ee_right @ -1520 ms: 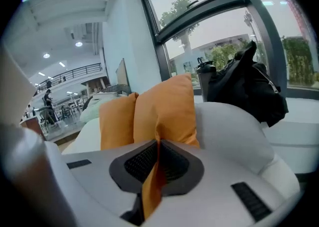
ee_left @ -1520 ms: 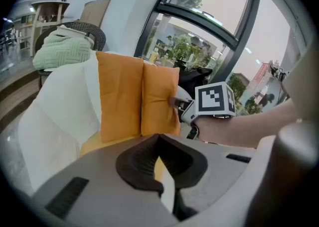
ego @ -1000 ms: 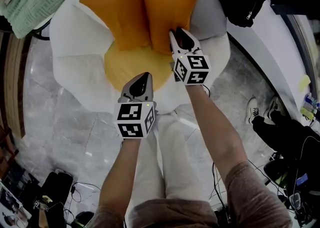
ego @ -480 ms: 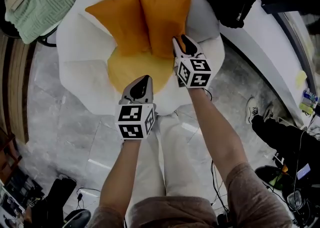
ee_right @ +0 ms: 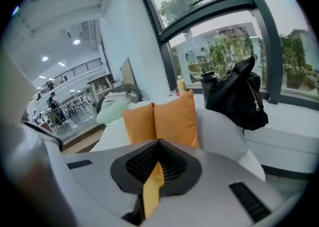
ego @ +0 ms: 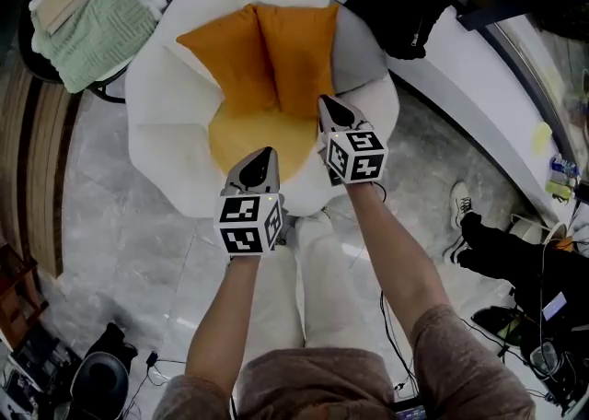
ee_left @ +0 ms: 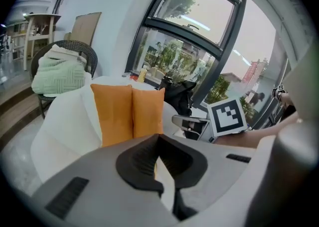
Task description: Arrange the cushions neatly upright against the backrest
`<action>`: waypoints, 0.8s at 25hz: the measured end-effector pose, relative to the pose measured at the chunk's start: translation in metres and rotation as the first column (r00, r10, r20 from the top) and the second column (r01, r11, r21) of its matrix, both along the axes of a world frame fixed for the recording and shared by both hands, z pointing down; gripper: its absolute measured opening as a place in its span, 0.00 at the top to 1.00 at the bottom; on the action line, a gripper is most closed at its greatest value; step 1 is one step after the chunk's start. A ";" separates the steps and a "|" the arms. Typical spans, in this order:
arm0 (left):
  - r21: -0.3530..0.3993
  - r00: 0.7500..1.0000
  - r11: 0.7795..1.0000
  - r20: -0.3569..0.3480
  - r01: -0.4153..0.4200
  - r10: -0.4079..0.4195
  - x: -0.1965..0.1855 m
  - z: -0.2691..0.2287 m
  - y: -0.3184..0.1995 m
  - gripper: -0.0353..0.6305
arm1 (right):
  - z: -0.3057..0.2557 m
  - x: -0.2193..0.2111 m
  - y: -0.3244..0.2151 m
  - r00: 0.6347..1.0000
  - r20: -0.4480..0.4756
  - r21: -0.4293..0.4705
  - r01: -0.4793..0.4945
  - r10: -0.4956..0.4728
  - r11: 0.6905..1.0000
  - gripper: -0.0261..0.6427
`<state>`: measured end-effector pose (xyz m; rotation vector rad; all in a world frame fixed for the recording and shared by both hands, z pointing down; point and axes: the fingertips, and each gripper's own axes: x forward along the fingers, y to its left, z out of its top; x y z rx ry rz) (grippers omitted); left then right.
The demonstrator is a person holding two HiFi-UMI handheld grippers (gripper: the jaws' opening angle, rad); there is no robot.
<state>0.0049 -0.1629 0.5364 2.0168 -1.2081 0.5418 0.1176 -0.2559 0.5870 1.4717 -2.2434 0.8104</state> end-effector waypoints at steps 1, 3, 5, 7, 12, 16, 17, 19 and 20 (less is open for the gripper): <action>0.005 1.000 1.000 0.001 -0.002 0.002 -0.001 -0.007 0.001 0.94 | -0.008 -0.002 0.006 1.000 0.003 -0.004 -0.004 0.004 1.000 0.93; 0.011 1.000 1.000 0.000 -0.004 0.004 -0.004 -0.022 0.006 0.94 | -0.024 -0.006 0.020 1.000 0.008 -0.012 -0.004 0.004 1.000 0.93; 0.017 1.000 1.000 -0.004 -0.003 0.003 -0.008 -0.038 0.010 0.94 | -0.042 -0.011 0.035 1.000 0.014 -0.014 0.002 -0.002 1.000 0.93; 0.027 1.000 1.000 -0.007 -0.002 0.002 -0.013 -0.056 0.013 0.94 | -0.062 -0.017 0.048 1.000 0.019 -0.011 0.004 -0.003 1.000 0.93; 0.053 1.000 0.999 -0.004 -0.014 0.014 -0.027 -0.100 0.025 0.94 | -0.116 -0.034 0.078 0.999 0.050 -0.007 -0.011 0.012 1.000 0.93; 0.069 0.999 0.997 -0.013 -0.031 0.031 -0.038 -0.138 0.039 0.94 | -0.167 -0.050 0.104 0.998 0.067 0.018 0.008 -0.009 1.000 0.93; 0.073 0.999 0.997 -0.016 -0.038 0.039 -0.039 -0.147 0.043 0.94 | -0.179 -0.054 0.109 0.997 0.077 0.022 0.009 -0.011 1.000 0.93; 0.082 0.998 0.995 -0.022 -0.058 0.060 -0.040 -0.165 0.050 0.94 | -0.199 -0.059 0.121 0.996 0.093 0.028 0.011 -0.014 1.000 0.93; 0.086 0.997 0.994 -0.025 -0.068 0.071 -0.040 -0.173 0.054 0.94 | -0.208 -0.061 0.126 0.995 0.098 0.031 0.013 -0.016 0.999 0.93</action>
